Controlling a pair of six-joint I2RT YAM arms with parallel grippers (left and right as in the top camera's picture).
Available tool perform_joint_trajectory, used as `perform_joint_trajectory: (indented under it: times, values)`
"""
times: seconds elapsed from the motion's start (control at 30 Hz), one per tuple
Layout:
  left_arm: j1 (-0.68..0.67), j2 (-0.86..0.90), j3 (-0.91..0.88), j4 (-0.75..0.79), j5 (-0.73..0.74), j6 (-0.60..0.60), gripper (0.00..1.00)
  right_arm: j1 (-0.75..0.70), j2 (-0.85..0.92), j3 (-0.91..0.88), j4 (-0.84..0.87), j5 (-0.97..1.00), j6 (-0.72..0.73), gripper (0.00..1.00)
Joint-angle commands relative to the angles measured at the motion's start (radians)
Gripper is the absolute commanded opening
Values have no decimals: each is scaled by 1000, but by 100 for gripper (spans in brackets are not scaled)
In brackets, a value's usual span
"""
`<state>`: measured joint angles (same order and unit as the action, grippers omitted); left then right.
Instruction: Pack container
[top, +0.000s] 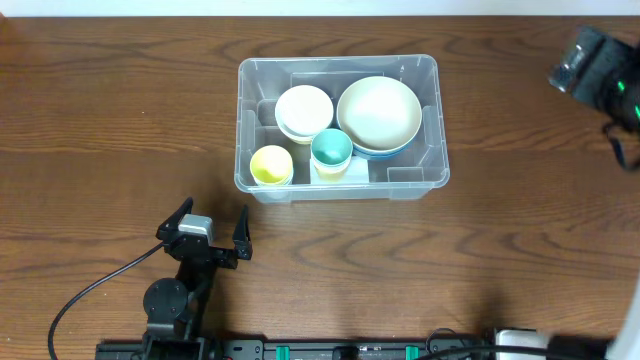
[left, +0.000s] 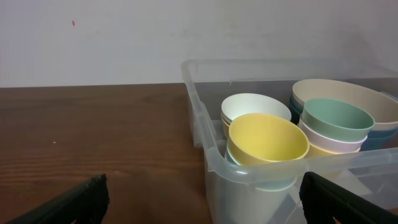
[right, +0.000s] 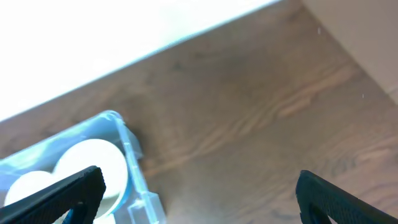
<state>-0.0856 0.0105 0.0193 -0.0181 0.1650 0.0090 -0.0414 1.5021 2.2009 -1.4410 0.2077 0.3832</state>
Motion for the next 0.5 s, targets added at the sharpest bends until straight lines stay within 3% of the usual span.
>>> perform_joint_trajectory:
  times: [0.0, 0.47]
  values:
    - [4, -6, -15, -38, 7, 21, 98, 21, -113, -77, -3, 9, 13, 99]
    - [4, -6, -15, -38, 7, 21, 98, 52, -676, -768, -23, 9, 13, 99]
